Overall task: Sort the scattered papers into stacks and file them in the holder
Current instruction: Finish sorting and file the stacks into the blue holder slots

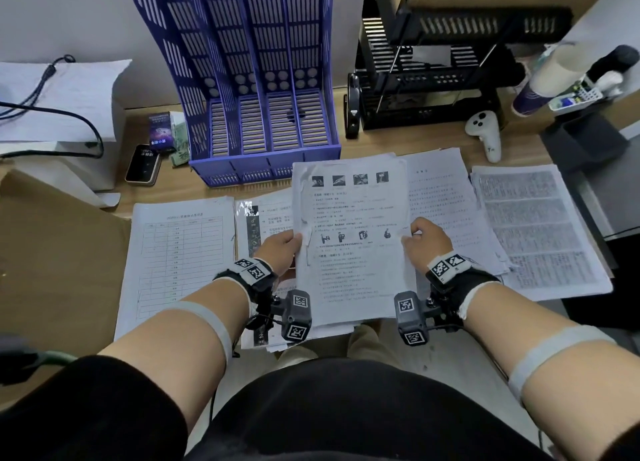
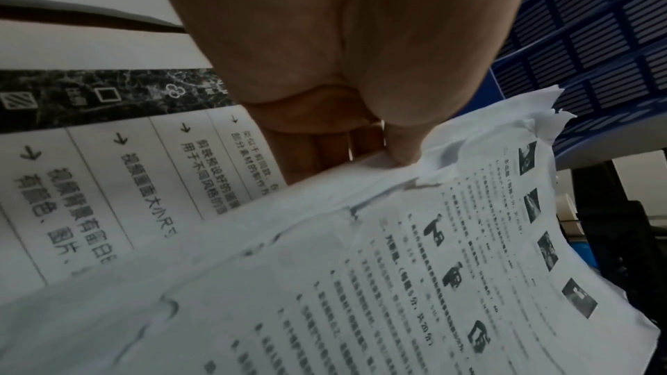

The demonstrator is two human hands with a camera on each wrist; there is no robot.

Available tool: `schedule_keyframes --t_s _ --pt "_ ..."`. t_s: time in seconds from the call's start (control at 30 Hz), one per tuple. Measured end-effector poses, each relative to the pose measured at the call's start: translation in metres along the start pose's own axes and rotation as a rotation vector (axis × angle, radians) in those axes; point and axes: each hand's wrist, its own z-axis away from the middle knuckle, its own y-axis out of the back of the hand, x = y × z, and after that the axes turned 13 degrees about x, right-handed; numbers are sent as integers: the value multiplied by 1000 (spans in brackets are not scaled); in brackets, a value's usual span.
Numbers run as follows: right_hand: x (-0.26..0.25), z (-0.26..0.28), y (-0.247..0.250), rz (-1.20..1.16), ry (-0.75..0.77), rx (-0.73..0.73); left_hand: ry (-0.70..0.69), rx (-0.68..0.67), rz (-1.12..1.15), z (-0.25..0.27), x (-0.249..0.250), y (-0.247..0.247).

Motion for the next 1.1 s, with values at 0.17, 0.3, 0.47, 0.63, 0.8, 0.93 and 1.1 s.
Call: schedule_keyframes --t_s 0.17,0.3,0.47,0.63,0.8,0.93,1.1 --pt "7 -5 20 13 -72 163 -105 138 -164 4 9 10" --pt "17 -11 34 32 -107 189 -61 188 -261 1 9 21" --pt "15 -7 27 -33 -103 161 -52 146 -245 3 10 21" --pt "7 -3 14 -113 -74 161 -25 109 -201 10 14 17" --pt "5 -2 15 -90 -109 172 31 93 -128 1 3 22" --pt "10 -1 13 -88 -132 160 67 24 -113 10 7 22" --pt "11 3 9 -74 -131 193 87 37 -138 12 10 19"
